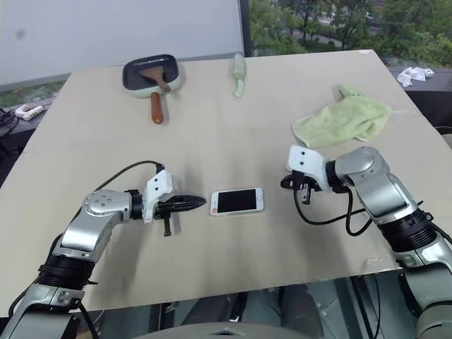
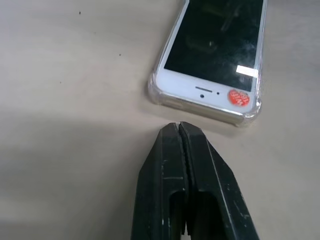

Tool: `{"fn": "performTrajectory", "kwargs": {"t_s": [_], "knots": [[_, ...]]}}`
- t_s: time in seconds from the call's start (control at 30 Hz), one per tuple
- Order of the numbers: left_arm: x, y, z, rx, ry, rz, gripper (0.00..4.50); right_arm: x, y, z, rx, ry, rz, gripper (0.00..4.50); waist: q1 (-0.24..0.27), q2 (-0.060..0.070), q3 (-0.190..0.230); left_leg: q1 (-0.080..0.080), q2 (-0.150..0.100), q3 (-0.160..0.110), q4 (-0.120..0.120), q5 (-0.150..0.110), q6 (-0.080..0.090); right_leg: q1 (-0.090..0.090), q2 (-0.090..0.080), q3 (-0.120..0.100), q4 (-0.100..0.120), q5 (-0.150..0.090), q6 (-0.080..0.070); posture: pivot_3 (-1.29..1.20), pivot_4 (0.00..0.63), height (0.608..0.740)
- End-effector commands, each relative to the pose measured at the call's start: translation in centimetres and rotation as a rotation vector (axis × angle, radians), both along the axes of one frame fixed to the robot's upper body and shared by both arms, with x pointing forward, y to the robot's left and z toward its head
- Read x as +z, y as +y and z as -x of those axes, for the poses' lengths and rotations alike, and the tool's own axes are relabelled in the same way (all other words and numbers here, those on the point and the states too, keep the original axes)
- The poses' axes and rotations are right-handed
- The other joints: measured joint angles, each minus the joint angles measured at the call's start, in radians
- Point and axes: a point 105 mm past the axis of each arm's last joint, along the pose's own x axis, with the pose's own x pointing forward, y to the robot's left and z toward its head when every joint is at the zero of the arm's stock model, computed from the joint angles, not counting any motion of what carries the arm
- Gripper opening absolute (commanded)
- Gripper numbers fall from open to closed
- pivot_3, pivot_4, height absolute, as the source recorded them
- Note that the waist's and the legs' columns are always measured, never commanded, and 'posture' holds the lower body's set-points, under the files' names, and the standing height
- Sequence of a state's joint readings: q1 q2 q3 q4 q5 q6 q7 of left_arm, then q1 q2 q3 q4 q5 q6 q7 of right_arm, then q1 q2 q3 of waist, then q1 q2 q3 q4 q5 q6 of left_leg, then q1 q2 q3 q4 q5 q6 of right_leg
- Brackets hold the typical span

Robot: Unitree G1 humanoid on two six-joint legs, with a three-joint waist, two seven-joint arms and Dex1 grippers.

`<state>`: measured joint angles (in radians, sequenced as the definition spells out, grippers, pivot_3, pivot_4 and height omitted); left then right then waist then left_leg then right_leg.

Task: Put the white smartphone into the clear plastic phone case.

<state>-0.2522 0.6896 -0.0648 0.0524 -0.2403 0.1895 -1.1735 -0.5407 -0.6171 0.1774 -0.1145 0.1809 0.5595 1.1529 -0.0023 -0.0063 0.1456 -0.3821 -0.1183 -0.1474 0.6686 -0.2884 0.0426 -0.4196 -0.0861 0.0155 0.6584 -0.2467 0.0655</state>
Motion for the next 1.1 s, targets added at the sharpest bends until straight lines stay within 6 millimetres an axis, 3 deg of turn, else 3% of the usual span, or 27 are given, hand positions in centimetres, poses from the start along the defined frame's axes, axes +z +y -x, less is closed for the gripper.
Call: {"fn": "performTrajectory", "kwargs": {"t_s": [0.03, 0.13, 0.4, 0.6, 0.83, 0.93, 1.1], "knots": [[3.5, -1.6, 0.4, -0.058, -0.086, 0.133, 0.00, 0.5, 0.0, 1.0, 0.033, -0.017, -0.211, 0.07, -0.002, 0.000, 0.000, 0.000, 0.000, 0.000, 0.000, 0.000, 0.000, 0.000, 0.000, 0.000, 0.000, 0.000, 0.000, 0.00, 0.150, 0.740], [4.3, -3.3, 1.4, -0.111, -0.053, 0.236, 0.00, -0.6, 0.6, 1.8, 0.057, 0.007, -0.342, 0.07, 0.003, 0.000, 0.000, 0.000, 0.000, 0.000, 0.001, 0.000, 0.000, 0.001, -0.001, 0.000, -0.002, 0.000, 0.000, 0.00, 0.150, 0.740], [0.1, -2.7, 1.6, -0.095, 0.020, 0.062, 0.00, -2.5, 1.6, 1.8, 0.077, 0.016, -0.382, 0.07, -0.013, 0.001, 0.001, 0.003, 0.000, 0.002, 0.000, 0.000, 0.000, 0.001, 0.001, 0.002, 0.002, 0.000, 0.000, 0.00, 0.150, 0.740], [-2.4, -2.3, 1.3, -0.040, 0.055, 0.069, 0.00, -3.8, 2.1, 1.8, 0.095, 0.063, -0.362, 0.07, -0.009, 0.001, 0.000, 0.002, 0.000, 0.002, 0.000, 0.000, 0.000, 0.001, 0.000, 0.002, 0.002, 0.000, 0.000, 0.00, 0.150, 0.740], [-2.5, -2.3, 1.0, -0.021, 0.040, 0.086, 0.00, -5.2, 2.2, 1.3, 0.103, 0.095, -0.307, 0.07, -0.008, 0.002, 0.000, 0.004, 0.000, 0.002, 0.001, 0.000, 0.000, 0.003, 0.000, 0.002, 0.002, 0.000, 0.000, 0.00, 0.150, 0.740], [-2.4, -2.3, 0.9, -0.019, 0.034, 0.084, 0.00, -7.1, 1.7, 1.1, 0.085, 0.137, -0.183, 0.07, -0.009, 0.003, -0.001, 0.005, 0.000, 0.002, 0.001, 0.000, 0.000, 0.003, 0.000, 0.002, 0.003, 0.000, 0.000, 0.00, 0.150, 0.740], [-2.4, -2.1, 1.1, -0.019, 0.033, 0.080, 0.00, -8.3, 1.4, 0.9, 0.065, 0.174, -0.091, 0.07, -0.009, 0.003, -0.003, 0.010, 0.000, 0.002, 0.000, 0.000, 0.000, 0.007, 0.000, 0.002, 0.003, 0.000, 0.000, 0.00, 0.150, 0.740]]}}
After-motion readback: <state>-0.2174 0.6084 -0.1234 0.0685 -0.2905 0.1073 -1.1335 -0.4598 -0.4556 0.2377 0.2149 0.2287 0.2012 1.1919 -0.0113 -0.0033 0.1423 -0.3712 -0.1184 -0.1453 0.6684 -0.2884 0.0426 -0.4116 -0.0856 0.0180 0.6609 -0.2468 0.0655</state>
